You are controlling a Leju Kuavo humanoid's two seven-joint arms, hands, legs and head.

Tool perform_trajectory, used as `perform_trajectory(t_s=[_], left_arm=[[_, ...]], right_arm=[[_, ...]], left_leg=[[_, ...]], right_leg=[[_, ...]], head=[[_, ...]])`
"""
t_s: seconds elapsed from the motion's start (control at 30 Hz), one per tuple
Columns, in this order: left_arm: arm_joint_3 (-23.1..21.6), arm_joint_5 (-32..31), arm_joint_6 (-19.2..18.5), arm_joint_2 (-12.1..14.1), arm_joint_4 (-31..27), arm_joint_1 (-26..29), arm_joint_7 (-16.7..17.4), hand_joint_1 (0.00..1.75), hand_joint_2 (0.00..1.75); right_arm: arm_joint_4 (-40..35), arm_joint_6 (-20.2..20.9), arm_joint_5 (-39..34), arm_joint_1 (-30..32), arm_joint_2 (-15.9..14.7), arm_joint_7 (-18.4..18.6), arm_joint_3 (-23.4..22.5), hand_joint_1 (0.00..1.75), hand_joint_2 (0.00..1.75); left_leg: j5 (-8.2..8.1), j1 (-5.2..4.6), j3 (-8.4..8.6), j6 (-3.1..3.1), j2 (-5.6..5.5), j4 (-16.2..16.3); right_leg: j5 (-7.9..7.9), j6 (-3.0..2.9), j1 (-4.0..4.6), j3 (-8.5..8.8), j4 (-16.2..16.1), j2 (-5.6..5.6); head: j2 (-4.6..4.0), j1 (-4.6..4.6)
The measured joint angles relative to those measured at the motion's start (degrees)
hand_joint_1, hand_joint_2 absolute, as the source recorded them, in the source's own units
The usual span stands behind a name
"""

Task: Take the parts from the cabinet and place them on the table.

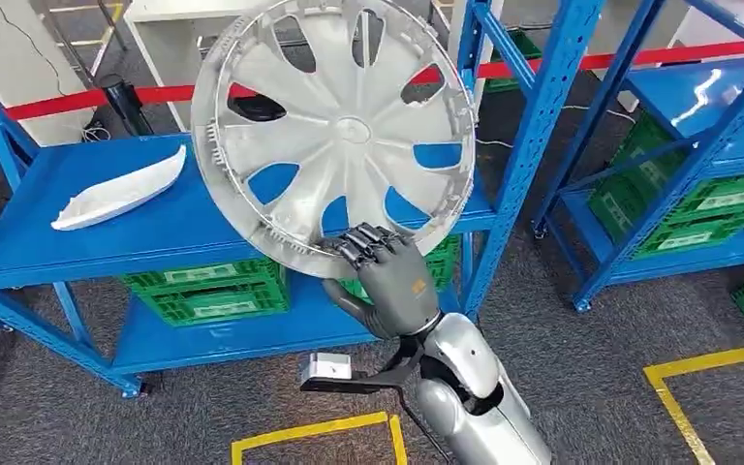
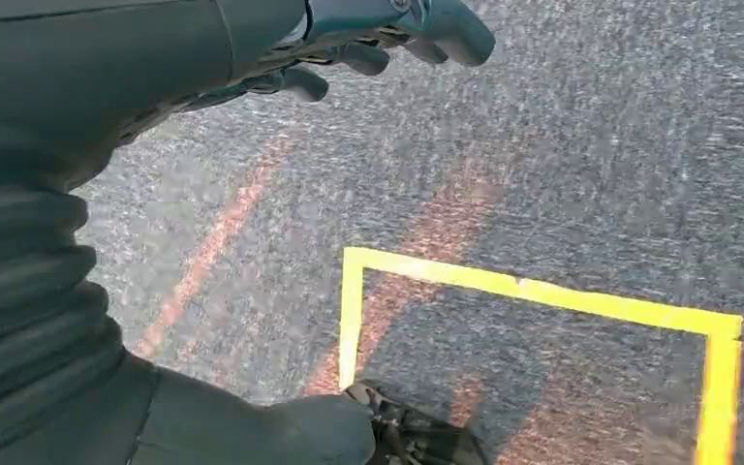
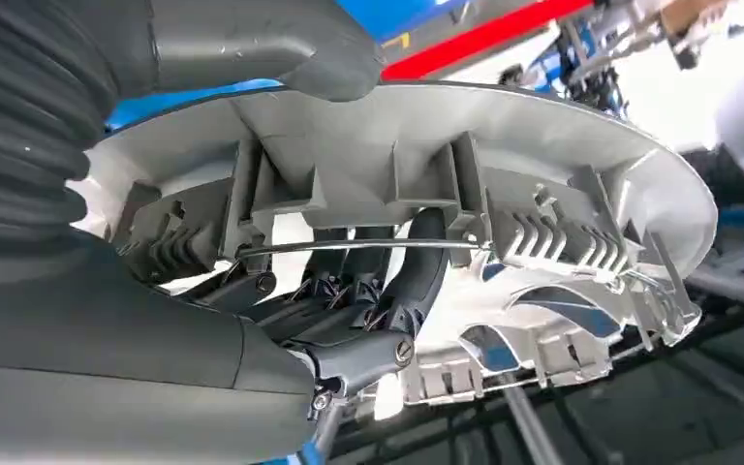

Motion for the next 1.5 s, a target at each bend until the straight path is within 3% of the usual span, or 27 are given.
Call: perform_trajectory(t_s=[0.07,0.13,0.2,0.23,0.3,0.43,0.47,0.57,0.6,0.63,0.7,0.73,0.77,0.8,0.83,0.93,1.0,1.07,1.1,1.13,1.17,1.23,1.27,1.33,1.43,1.47,1.5], left_arm=[[0.0,0.4,-0.2,0.2,0.0,-0.1,-0.1,0.00,1.75],[0.1,1.1,-1.1,0.3,0.0,-0.4,-1.5,0.00,1.75],[0.1,1.1,-1.8,0.4,0.0,-0.6,-3.0,0.00,1.75],[0.1,1.1,-2.1,0.4,0.0,-0.8,-3.5,0.00,1.75],[0.1,1.1,-2.2,0.4,0.0,-1.2,-3.7,0.00,1.75],[0.1,1.2,-2.3,0.3,0.0,-1.2,-3.8,0.00,1.75],[0.1,1.2,-2.3,0.2,0.0,-1.3,-3.8,0.00,1.75],[0.1,1.2,-2.4,0.4,0.0,-1.3,-4.1,0.00,1.75],[0.1,1.1,-2.6,0.3,0.0,-1.3,-4.1,0.00,1.75],[0.1,1.1,-2.7,0.3,0.0,-1.2,-4.0,0.00,1.75],[0.1,0.9,-2.7,0.2,0.0,-1.2,-3.1,0.00,1.75],[0.1,0.8,-2.5,0.0,0.1,-1.2,-2.4,0.00,1.75],[0.1,0.6,-1.9,-0.2,0.1,-1.2,-1.6,0.00,1.75],[0.1,0.2,-1.2,-0.6,0.2,-1.2,-0.7,0.00,1.75],[0.1,0.2,-0.3,-0.7,0.2,-1.1,0.0,0.00,1.75],[0.4,1.3,0.2,-1.1,0.3,-0.7,0.8,0.00,1.75],[0.7,1.6,-1.1,-1.1,0.4,-0.5,0.9,0.00,1.75],[1.0,1.7,-1.4,-1.4,0.5,-0.5,1.7,0.00,1.75],[1.2,1.8,-1.3,-1.5,0.5,-0.5,2.0,0.00,1.75],[1.4,2.0,-1.2,-1.5,0.5,-0.5,2.1,0.00,1.75],[1.4,2.1,-1.2,-1.6,0.5,-0.5,2.1,0.00,1.75],[1.4,2.1,-1.2,-1.6,0.5,-0.5,1.5,0.00,1.75],[1.4,2.0,-1.2,-1.7,0.5,-0.6,1.2,0.00,1.75],[1.4,1.5,-1.2,-2.1,0.5,-0.8,0.9,0.00,1.75],[1.4,1.0,-1.5,-2.2,0.5,-0.8,0.9,0.00,1.75],[1.4,1.0,-1.6,-2.3,0.5,-0.6,0.9,0.00,1.75],[1.4,1.0,-1.6,-2.3,0.5,-0.5,0.8,0.00,1.75]], right_arm=[[0.0,0.0,-0.2,0.0,0.0,0.1,-0.5,1.75,1.75],[0.0,0.0,-0.7,0.0,0.0,-0.2,-1.2,1.75,1.75],[-0.2,0.0,-0.8,0.1,0.0,-0.2,-1.8,1.75,1.75],[-0.5,0.0,-0.9,0.1,0.0,-0.1,-2.0,1.75,1.75],[-1.2,0.0,-0.9,0.4,0.0,-0.1,-2.4,1.75,1.75],[-1.4,0.0,-1.0,0.7,0.0,-0.2,-2.8,1.75,1.75],[-1.4,0.0,-1.0,0.8,0.0,-0.3,-3.0,1.75,1.75],[-1.5,0.0,-0.8,1.0,-0.1,-0.2,-3.2,1.75,1.75],[-1.5,0.0,-0.8,1.2,-0.1,-0.1,-3.2,1.75,1.75],[-1.5,0.0,-1.1,1.4,-0.1,-0.1,-3.2,1.75,1.75],[-2.1,0.1,-1.9,2.3,-0.1,-0.5,-3.6,1.75,1.75],[-2.5,0.1,-2.2,2.8,-0.1,-0.7,-3.9,1.75,1.75],[-3.0,0.1,-2.2,3.3,-0.1,-0.9,-4.3,1.75,1.75],[-3.7,0.2,-2.2,3.8,-0.1,-1.2,-4.6,1.75,1.75],[-4.4,0.4,-2.6,4.4,-0.1,-1.8,-4.7,1.75,1.75],[-6.0,1.4,-5.2,6.3,-0.2,-4.6,-5.7,1.75,1.75],[-6.6,1.2,-6.1,7.1,-0.2,-5.4,-6.3,1.75,1.75],[-7.2,1.2,-6.5,7.7,-0.3,-6.1,-7.5,1.75,1.75],[-7.4,1.2,-6.5,7.7,-0.4,-6.3,-8.0,1.75,1.75],[-7.5,1.2,-6.5,7.7,-0.5,-6.5,-8.3,1.75,1.75],[-7.5,1.3,-6.4,7.7,-0.5,-6.8,-8.5,1.75,1.75],[-7.5,1.4,-5.7,7.8,-0.5,-6.8,-8.7,1.75,1.75],[-7.5,1.5,-5.1,7.8,-0.5,-6.6,-8.7,1.75,1.75],[-7.8,1.4,-3.9,7.8,-0.5,-5.9,-8.9,1.75,1.75],[-8.1,0.7,-1.6,8.1,-0.5,-5.0,-8.9,1.75,1.75],[-8.2,0.4,-1.2,8.4,-0.5,-4.8,-8.9,1.75,1.75],[-8.5,0.2,-1.0,8.8,-0.5,-4.6,-8.9,1.75,1.75]], left_leg=[[-5.68,0.12,-1.98,-0.52,0.00,8.3],[-4.74,0.19,-1.81,-0.79,0.01,12.4],[-0.88,0.35,1.35,-0.82,0.02,9.2],[1.17,0.52,5.39,-0.86,0.02,3.9],[-2.10,0.28,11.09,-0.82,-0.23,-4.4],[-1.03,-0.16,9.49,2.00,-0.28,-5.5],[-0.37,0.03,9.03,2.66,0.16,-5.6],[1.74,-0.19,6.71,3.50,0.17,-5.5],[2.39,-0.34,5.71,3.54,0.17,-5.4],[2.97,-0.45,4.79,3.58,0.19,-5.2],[3.98,-0.66,2.92,3.57,0.21,-4.7],[4.43,-0.76,2.08,3.50,0.16,-4.4],[4.85,-0.85,1.55,3.39,0.08,-4.2],[5.18,-1.10,1.16,3.12,0.06,-4.0],[5.60,-1.06,1.09,2.80,0.09,-4.0],[7.09,-0.91,0.91,1.75,0.21,-4.4],[3.98,-0.72,-0.14,1.26,0.02,-2.8],[-3.42,-0.38,-1.92,0.59,0.03,4.6],[-5.65,-0.21,-2.60,0.26,0.03,8.8],[-5.78,-0.06,-2.79,0.03,0.04,11.8],[-3.69,0.10,-2.19,-0.17,0.03,13.2],[1.38,0.36,1.87,-0.43,0.04,9.4],[1.79,0.52,5.17,-0.50,0.04,5.1],[-2.09,0.25,12.04,-0.27,-0.23,-4.9],[-2.08,-0.27,10.70,1.62,-0.40,-5.7],[-1.28,0.06,10.11,2.48,-0.03,-5.9],[-0.68,-0.01,9.53,2.95,0.08,-5.8]], right_leg=[[1.17,-0.01,0.05,-1.50,0.1,-0.03],[2.40,0.26,0.02,-3.18,0.3,-0.07],[3.27,0.59,-0.06,-4.56,0.6,-0.18],[3.87,0.92,-0.15,-5.62,0.9,-0.16],[4.62,1.64,0.10,-6.33,1.2,-0.13],[7.06,3.21,-0.12,-6.65,0.4,-0.06],[5.77,3.41,-0.39,-7.09,1.0,0.00],[-5.05,3.94,-0.37,-9.77,11.3,0.01],[-6.76,3.95,-0.32,-10.40,15.4,0.01],[-6.51,3.84,-0.24,-10.35,17.7,0.01],[-2.65,3.28,0.05,-7.27,16.0,0.02],[-0.75,2.79,0.29,-3.87,11.9,0.02],[-0.56,2.19,0.64,0.05,6.7,0.02],[-3.03,1.41,0.98,3.07,1.8,-0.05],[-3.88,1.56,0.93,4.43,-1.1,-0.06],[-2.47,1.08,1.09,3.44,-0.9,0.09],[-1.10,0.26,0.54,2.40,-1.4,-0.30],[0.12,-0.02,0.46,0.75,-1.3,-0.46],[0.80,0.02,0.46,-0.13,-1.3,-0.51],[1.47,0.13,0.44,-0.82,-1.1,-0.53],[2.15,0.34,0.33,-1.93,-0.9,-0.54],[3.28,0.89,0.09,-3.80,-0.4,-0.53],[3.69,1.26,-0.01,-4.47,0.0,-0.53],[4.22,1.99,0.15,-5.31,0.7,-0.67],[6.29,3.08,-0.09,-5.98,0.2,-0.75],[6.13,3.44,-0.35,-6.42,0.4,-0.63],[3.56,3.78,-0.41,-6.88,1.6,-0.49]], head=[[-0.02,-0.13],[-0.02,-0.16],[0.00,-0.13],[0.00,-0.16],[0.00,-0.18],[0.00,-0.31],[-0.02,-0.24],[0.00,-0.11],[0.00,-0.11],[0.00,-0.13],[0.00,-0.11],[0.00,-0.13],[0.00,-0.11],[0.00,-0.18],[0.00,-0.18],[0.00,-0.09],[0.00,-0.16],[0.00,-0.33],[0.00,-0.33],[0.00,-0.33],[0.00,-0.33],[0.00,-0.33],[0.00,-0.35],[0.00,-0.29],[0.00,-0.29],[0.00,-0.35],[0.00,-0.24]])
